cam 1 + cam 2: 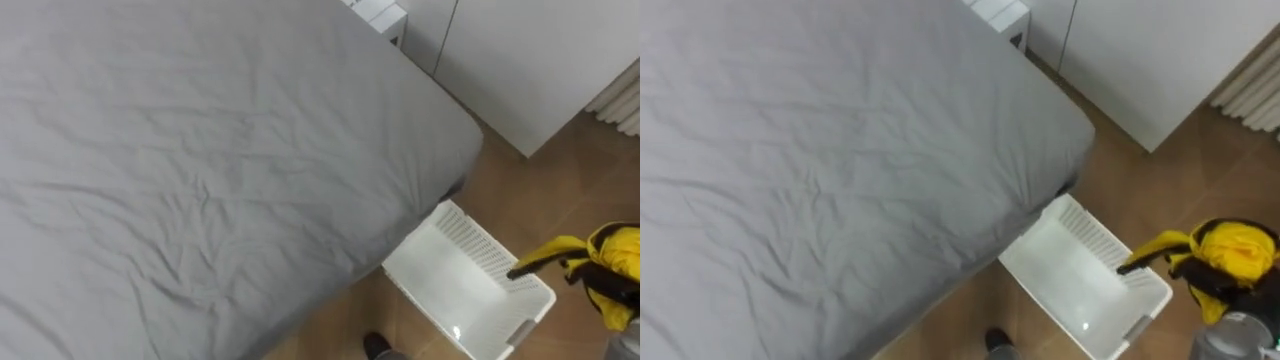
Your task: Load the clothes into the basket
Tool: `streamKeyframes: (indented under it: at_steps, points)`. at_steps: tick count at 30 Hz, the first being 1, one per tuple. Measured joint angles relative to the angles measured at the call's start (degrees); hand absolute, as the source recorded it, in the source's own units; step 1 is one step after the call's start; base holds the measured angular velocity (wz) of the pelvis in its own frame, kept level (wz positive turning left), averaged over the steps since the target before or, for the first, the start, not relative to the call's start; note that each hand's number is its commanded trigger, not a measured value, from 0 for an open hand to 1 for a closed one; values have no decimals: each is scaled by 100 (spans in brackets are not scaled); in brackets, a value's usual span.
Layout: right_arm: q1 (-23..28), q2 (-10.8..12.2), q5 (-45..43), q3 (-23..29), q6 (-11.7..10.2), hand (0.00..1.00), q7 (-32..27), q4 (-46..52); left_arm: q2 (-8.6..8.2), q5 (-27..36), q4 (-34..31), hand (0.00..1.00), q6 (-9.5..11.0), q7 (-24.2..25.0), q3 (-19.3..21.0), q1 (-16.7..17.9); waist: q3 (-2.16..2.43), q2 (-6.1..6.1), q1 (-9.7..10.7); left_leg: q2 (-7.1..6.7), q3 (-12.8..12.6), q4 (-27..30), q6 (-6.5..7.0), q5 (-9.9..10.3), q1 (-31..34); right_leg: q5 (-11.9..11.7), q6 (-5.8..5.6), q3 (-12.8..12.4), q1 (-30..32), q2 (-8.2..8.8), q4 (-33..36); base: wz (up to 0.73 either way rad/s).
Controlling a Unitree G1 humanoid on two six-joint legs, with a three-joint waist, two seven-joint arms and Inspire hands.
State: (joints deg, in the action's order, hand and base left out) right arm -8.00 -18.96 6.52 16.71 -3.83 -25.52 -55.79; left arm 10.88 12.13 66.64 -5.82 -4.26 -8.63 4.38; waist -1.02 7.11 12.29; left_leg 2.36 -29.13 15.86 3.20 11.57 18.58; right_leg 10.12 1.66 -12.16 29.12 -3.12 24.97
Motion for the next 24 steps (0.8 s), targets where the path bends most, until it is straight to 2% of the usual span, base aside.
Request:
streamKeyframes:
  at_steps: [5, 10, 13, 14, 15, 18, 24]
  points:
    - [-11, 2, 137, -228, -40, 100, 12, -316, 3, 246, -1, 0, 71, -98, -106, -65, -1, 3, -98, -14, 41, -27, 5, -3, 65, 2, -5, 83, 60, 25, -16, 2]
    - [-153, 2, 283, -227, -129, 100, 23, -840, -18, 434, -1, 0, 107, -133, -136, -147, -5, -3, -181, -14, 134, -27, 7, -7, 91, -23, 20, 450, 58, 135, -29, 12]
    - [-195, 0, 329, -340, -148, 100, 5, -931, -12, 478, -3, 0, 116, -142, -237, -186, -9, -7, -224, -18, 196, -26, 6, -8, 89, -14, 32, 496, 25, 158, -47, 11]
    - [-193, -1, 344, -373, -154, 19, 5, -933, -12, 477, -7, 0, 119, -141, -249, -198, -10, -9, -244, -20, 202, -25, 6, -8, 90, -7, 32, 508, 23, 164, -48, 9]
    - [-183, -3, 384, -426, -159, 0, 5, -936, -8, 473, -7, 0, 119, -140, -299, -236, -13, -14, -290, -32, 233, -21, 6, -8, 92, 19, 35, 568, 13, 194, -52, 13]
    - [-189, -3, 428, -432, -158, 0, 4, -978, -7, 463, -19, 0, 121, -130, -305, -304, -14, -14, -360, -34, 300, -5, 10, -14, 139, 54, 33, 657, -5, 224, -103, 14]
    - [-170, -5, 453, -441, -158, 0, 2, -980, -2, 472, -21, 0, 120, -130, -413, -361, -12, -10, -365, -51, 432, 1, 11, -16, 188, 54, 35, 778, -22, 259, -129, 11]
